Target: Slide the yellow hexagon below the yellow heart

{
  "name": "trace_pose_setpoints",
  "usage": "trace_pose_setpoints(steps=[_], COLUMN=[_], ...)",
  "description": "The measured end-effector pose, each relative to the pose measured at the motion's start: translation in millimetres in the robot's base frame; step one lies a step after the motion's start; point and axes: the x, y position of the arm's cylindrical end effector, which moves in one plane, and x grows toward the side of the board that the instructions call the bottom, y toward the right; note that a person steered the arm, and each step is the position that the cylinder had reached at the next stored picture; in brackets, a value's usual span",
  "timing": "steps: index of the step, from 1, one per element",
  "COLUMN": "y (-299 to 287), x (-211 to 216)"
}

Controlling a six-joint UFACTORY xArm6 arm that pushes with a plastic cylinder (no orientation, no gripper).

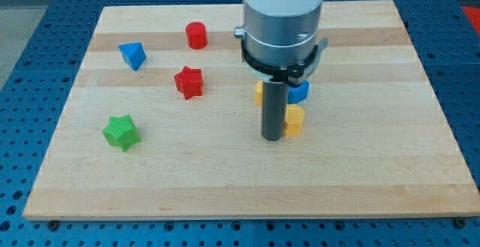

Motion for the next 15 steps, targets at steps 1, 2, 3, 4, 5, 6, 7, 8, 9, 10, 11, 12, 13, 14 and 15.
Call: trace_pose_setpoints(steps=[1, 2, 3, 4, 5, 6, 7, 8, 9, 10, 11, 12, 13, 14, 15], y=[0, 5, 33, 65, 64, 56, 55, 63, 60, 54, 52, 52, 51, 48, 39], x=[7, 15, 17, 17, 6, -8, -14, 8, 14, -9, -28, -19, 2, 2, -10])
